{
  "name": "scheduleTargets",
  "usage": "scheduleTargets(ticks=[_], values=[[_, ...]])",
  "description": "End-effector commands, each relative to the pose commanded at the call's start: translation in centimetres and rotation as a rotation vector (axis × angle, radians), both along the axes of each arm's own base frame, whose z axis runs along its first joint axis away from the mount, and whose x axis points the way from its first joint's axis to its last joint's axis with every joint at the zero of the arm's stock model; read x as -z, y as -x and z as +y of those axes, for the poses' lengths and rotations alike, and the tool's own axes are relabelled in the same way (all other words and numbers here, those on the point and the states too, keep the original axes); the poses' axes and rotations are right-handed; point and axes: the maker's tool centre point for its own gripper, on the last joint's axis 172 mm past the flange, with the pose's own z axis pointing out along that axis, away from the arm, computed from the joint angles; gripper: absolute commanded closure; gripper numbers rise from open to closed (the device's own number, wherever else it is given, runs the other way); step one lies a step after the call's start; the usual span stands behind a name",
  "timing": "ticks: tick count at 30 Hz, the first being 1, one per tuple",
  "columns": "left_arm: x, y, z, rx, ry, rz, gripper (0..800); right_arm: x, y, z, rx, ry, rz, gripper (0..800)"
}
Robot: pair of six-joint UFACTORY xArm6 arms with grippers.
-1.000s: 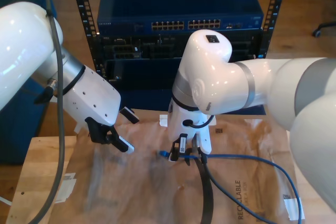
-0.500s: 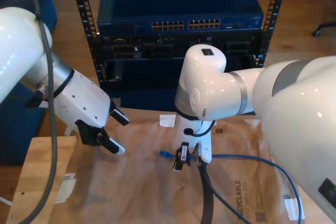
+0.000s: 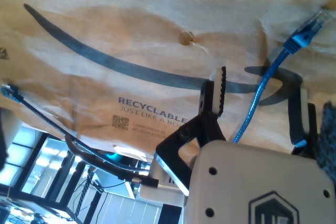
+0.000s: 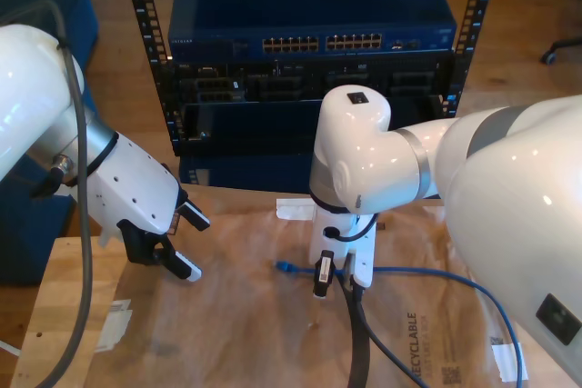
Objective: Grab the cable and plug it in
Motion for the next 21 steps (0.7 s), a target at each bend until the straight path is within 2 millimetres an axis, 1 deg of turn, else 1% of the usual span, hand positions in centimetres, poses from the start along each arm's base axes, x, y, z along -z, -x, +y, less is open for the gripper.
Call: scheduleTargets(ticks=[1, 3, 5, 9, 12, 14, 16, 17, 19, 20, 21], values=[[0.0, 0.0, 0.0, 0.0, 0.0, 0.0, 0, 0.7, 0.4, 0.1, -0.009, 0.015, 0.008, 143], [0.0, 0.0, 0.0, 0.0, 0.0, 0.0, 0, 1.2, 1.2, 0.9, -0.041, 0.033, 0.013, 143], [0.1, 0.0, 0.0, 0.0, 0.0, 0.002, 0, 1.6, 1.6, 1.3, -0.05, 0.043, 0.015, 144], [0.1, -0.1, 0.0, -0.002, -0.001, -0.001, 0, 1.4, 1.4, 1.5, -0.052, 0.041, 0.007, 199], [0.1, -0.1, 0.0, -0.002, -0.001, -0.001, 0, 1.4, 1.5, 1.4, -0.051, 0.042, 0.008, 303], [0.1, -0.1, 0.0, -0.002, -0.001, -0.001, 0, 1.1, 1.2, 1.3, -0.022, 0.051, -0.003, 378], [0.1, -0.1, 0.0, -0.002, -0.001, -0.001, 0, 0.8, 0.6, 0.4, -0.023, 0.094, -0.035, 505], [0.1, -0.1, 0.0, -0.002, -0.001, -0.001, 0, 0.6, 0.2, 0.0, -0.022, 0.123, -0.059, 544], [0.1, -0.1, 0.0, -0.002, -0.001, -0.001, 0, -0.1, -0.5, -0.6, -0.035, 0.173, -0.11, 655], [0.1, 0.0, 0.0, 0.0, 0.0, 0.002, 0, -0.6, -0.8, -0.8, -0.039, 0.185, -0.132, 676], [0.1, 0.0, 0.0, 0.0, 0.0, 0.002, 0, -0.9, -0.9, -0.8, -0.044, 0.19, -0.141, 713]])
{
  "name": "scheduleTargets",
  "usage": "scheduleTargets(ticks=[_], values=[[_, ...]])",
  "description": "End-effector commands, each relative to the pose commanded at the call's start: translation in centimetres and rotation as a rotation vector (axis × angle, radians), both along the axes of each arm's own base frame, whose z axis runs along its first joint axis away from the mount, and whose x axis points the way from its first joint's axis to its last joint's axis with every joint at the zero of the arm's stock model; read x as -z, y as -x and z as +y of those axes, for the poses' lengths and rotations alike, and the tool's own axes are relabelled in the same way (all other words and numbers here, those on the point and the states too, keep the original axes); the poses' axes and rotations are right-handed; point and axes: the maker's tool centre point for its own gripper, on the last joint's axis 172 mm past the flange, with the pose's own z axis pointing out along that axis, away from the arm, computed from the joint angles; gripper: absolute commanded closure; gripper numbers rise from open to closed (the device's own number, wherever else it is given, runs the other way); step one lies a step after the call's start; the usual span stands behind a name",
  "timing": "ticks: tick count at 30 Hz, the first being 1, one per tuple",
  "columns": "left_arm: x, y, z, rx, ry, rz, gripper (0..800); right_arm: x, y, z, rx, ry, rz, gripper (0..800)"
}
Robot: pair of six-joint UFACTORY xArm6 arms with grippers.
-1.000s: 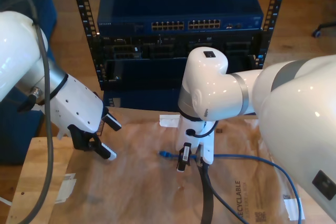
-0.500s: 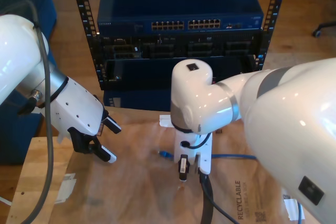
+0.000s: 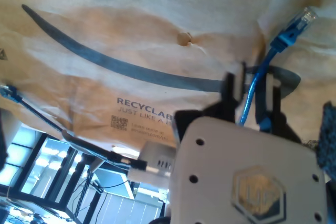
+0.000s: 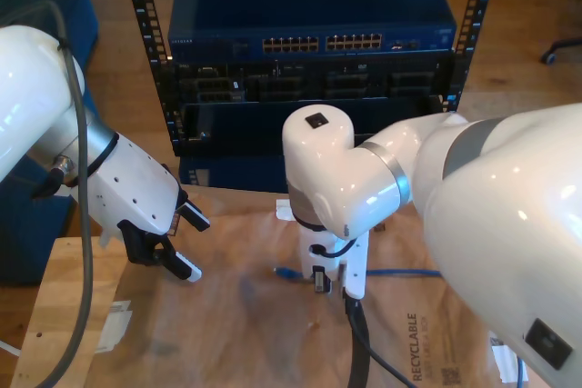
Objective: Grab the cable and plug it in
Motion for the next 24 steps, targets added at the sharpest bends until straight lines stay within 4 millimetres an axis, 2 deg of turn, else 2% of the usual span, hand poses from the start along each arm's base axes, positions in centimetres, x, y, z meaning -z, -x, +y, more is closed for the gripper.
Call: scheduleTargets(ticks=[1, 5, 8, 10, 12, 15, 16, 19, 22, 24], values=[[0.0, 0.0, 0.0, 0.0, 0.0, 0.0, 0, -0.4, -0.1, 0.1, 0.0, -0.005, -0.008, 753], [0.1, 0.1, 0.0, -0.001, 0.0, 0.004, 0, -1.8, -0.3, 0.3, 0.003, -0.022, -0.023, 798], [0.0, 0.1, 0.0, -0.003, 0.002, 0.003, 0, -2.8, -0.4, 0.1, 0.004, -0.027, -0.031, 798], [0.0, 0.2, 0.0, -0.002, 0.003, 0.007, 0, -4.5, 0.0, -0.4, -0.016, -0.026, -0.033, 798], [-0.1, 0.2, -0.1, -0.001, 0.005, 0.005, 0, -6.9, 1.1, -0.6, -0.02, -0.05, -0.016, 798], [-0.1, 0.3, -0.1, -0.003, 0.007, 0.006, 0, -8.9, 5.1, -0.5, -0.047, -0.126, 0.127, 798], [-0.2, 0.2, -0.1, -0.003, 0.008, 0.005, 0, -9.6, 5.9, -0.8, -0.066, -0.159, 0.165, 798], [-0.2, 0.3, -0.2, -0.003, 0.01, 0.006, 0, -13.0, 7.2, -0.8, -0.09, -0.276, 0.196, 798], [-0.5, 0.4, -0.3, 0.0, 0.015, 0.006, 0, -15.1, 7.7, -1.5, -0.106, -0.312, 0.188, 798], [-1.3, 0.9, -1.0, 0.01, 0.045, 0.02, 0, -15.7, 7.9, -2.1, -0.103, -0.324, 0.191, 798]])
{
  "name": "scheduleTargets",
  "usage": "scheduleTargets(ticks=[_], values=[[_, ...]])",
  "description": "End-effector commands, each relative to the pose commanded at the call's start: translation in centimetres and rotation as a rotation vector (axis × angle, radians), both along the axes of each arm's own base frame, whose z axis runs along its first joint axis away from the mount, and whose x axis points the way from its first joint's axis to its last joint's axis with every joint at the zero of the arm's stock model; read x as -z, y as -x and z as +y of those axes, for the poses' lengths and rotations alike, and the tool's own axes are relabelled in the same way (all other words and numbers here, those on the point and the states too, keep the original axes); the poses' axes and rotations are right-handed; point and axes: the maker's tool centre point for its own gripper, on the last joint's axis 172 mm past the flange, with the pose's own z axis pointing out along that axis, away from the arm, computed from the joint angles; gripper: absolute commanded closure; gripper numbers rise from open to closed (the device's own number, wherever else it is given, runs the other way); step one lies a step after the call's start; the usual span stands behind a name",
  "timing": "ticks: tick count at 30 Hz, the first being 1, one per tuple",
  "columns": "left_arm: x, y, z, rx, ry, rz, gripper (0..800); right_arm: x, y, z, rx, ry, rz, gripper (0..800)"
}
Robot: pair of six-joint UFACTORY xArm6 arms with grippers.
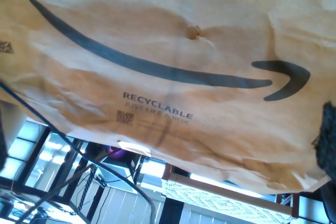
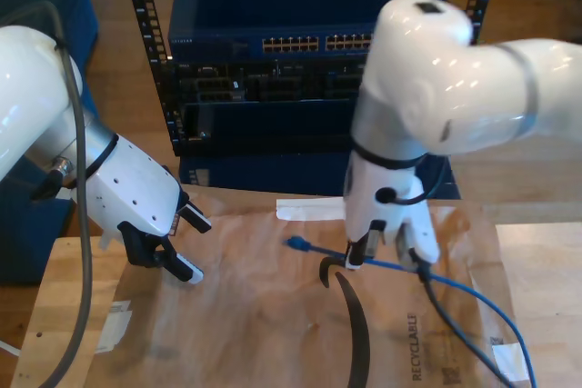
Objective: Grab the cable and plug it in
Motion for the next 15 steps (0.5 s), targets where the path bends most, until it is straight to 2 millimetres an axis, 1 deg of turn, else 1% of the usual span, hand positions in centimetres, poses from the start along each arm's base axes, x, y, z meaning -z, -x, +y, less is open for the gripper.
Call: scheduleTargets(ticks=[3, 6, 8, 11, 12, 14, 15], values=[[-2.0, 0.2, -2.0, -0.007, 0.091, 0.006, 0, -0.3, 1.2, 0.6, -0.021, -0.067, 0.055, 798], [-3.2, 0.2, -2.9, 0.007, 0.136, -0.009, 0, -1.5, 2.0, 1.4, -0.016, -0.203, 0.125, 798], [-4.3, 0.0, -3.6, 0.006, 0.169, -0.015, 0, -2.4, 2.5, 1.6, 0.0, -0.274, 0.168, 798], [-6.2, 0.4, -4.6, 0.021, 0.224, -0.009, 0, -2.7, 1.8, 0.5, 0.018, -0.305, 0.166, 798], [-7.2, 0.4, -5.0, 0.028, 0.241, -0.016, 0, -2.7, 1.8, 0.4, 0.016, -0.307, 0.164, 798], [-8.4, 0.3, -5.3, 0.034, 0.259, -0.02, 0, -3.4, 1.2, -0.1, 0.025, -0.312, 0.144, 798], [-8.9, 0.1, -5.2, 0.031, 0.261, -0.027, 0, -4.0, 0.8, -0.7, 0.043, -0.32, 0.125, 798]])
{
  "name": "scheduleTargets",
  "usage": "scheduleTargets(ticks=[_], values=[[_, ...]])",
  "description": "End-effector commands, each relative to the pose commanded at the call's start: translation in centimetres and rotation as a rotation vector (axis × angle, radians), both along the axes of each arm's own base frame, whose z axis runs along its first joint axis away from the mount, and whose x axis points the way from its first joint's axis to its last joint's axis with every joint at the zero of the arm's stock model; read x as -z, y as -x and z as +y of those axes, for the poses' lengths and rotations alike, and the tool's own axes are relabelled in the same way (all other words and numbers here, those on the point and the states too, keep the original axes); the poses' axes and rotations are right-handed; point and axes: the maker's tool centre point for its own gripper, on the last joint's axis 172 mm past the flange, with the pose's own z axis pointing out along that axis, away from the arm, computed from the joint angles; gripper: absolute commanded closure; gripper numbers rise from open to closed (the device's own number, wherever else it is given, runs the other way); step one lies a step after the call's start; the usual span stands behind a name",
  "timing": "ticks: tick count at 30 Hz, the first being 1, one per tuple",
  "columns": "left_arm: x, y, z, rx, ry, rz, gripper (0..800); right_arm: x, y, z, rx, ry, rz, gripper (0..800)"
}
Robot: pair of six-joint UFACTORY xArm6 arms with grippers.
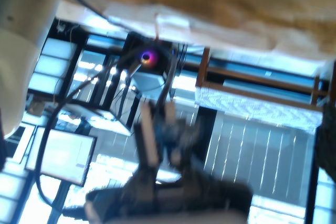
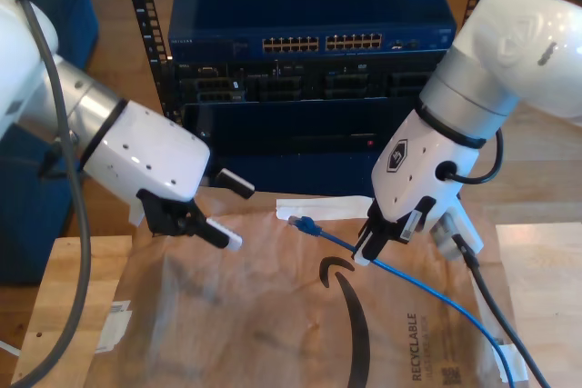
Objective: Grab the cable and plug it in
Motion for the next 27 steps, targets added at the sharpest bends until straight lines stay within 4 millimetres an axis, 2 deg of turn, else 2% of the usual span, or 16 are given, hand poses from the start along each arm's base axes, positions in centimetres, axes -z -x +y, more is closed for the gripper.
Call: scheduleTargets(ticks=[2, 5, 8, 10, 13, 17, 21, 24, 27], values=[[-1.4, -0.9, 0.2, -0.017, -0.012, -0.02, 0, -1.1, -0.8, -1.3, 0.041, -0.01, -0.023, 798], [-4.0, -2.6, 0.2, -0.045, -0.024, -0.056, 0, -2.4, -0.4, -1.8, 0.009, -0.032, -0.036, 798], [-6.6, -3.8, -0.9, -0.056, 0.03, -0.098, 0, -3.9, -0.3, -1.2, 0.031, -0.119, -0.013, 798], [-7.5, -4.4, -1.5, -0.065, 0.072, -0.101, 1, -5.2, 0.0, -0.6, 0.028, -0.174, -0.018, 798], [-7.7, -4.7, -2.2, -0.056, 0.086, -0.101, 1, -6.6, 0.1, -0.2, 0.013, -0.212, -0.023, 798], [-8.7, -3.7, -4.6, 0.008, 0.086, -0.115, 1, -7.9, 0.6, 0.6, -0.027, -0.263, -0.039, 798], [-8.9, -3.3, -4.6, 0.002, 0.083, -0.082, 2, -8.1, 0.4, 0.1, -0.036, -0.273, -0.057, 798], [-8.9, -3.1, -4.7, 0.004, 0.087, -0.073, 5, -8.8, -0.5, -0.5, -0.017, -0.291, -0.083, 798], [-9.1, -3.0, -4.7, -0.001, 0.086, -0.057, 6, -9.3, -0.7, -0.2, -0.015, -0.308, -0.089, 798]])
